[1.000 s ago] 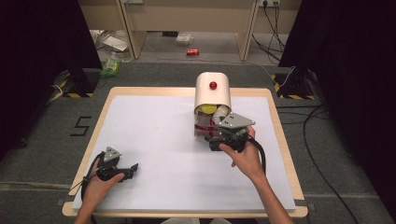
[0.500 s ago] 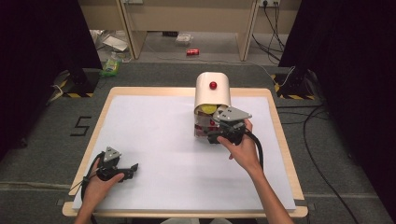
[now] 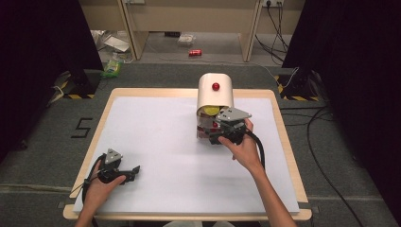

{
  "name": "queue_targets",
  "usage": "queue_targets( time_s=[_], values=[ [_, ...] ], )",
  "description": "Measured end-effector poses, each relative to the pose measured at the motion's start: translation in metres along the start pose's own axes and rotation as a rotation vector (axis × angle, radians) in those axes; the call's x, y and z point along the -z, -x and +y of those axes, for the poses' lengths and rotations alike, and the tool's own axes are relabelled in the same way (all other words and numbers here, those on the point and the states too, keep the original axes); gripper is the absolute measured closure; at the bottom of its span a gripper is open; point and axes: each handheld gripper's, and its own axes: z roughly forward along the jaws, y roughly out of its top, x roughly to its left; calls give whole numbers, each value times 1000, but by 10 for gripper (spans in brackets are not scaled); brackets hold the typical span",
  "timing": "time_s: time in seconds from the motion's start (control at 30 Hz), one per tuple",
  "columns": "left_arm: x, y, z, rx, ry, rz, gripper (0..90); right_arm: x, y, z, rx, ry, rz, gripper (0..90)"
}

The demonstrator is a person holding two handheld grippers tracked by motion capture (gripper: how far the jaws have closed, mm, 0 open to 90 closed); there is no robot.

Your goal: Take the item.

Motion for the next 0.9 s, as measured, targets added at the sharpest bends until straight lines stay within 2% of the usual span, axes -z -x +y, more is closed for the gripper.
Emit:
queue_targets(
  time_s=[0.37,0.9],
  values=[
    [0,0,0,0,0,0,109,4,-1,0,-3,-17,24,164],
    [0,0,0,2,1,-2,110,19,-14,-8,8,-18,56,164]
  ],
)
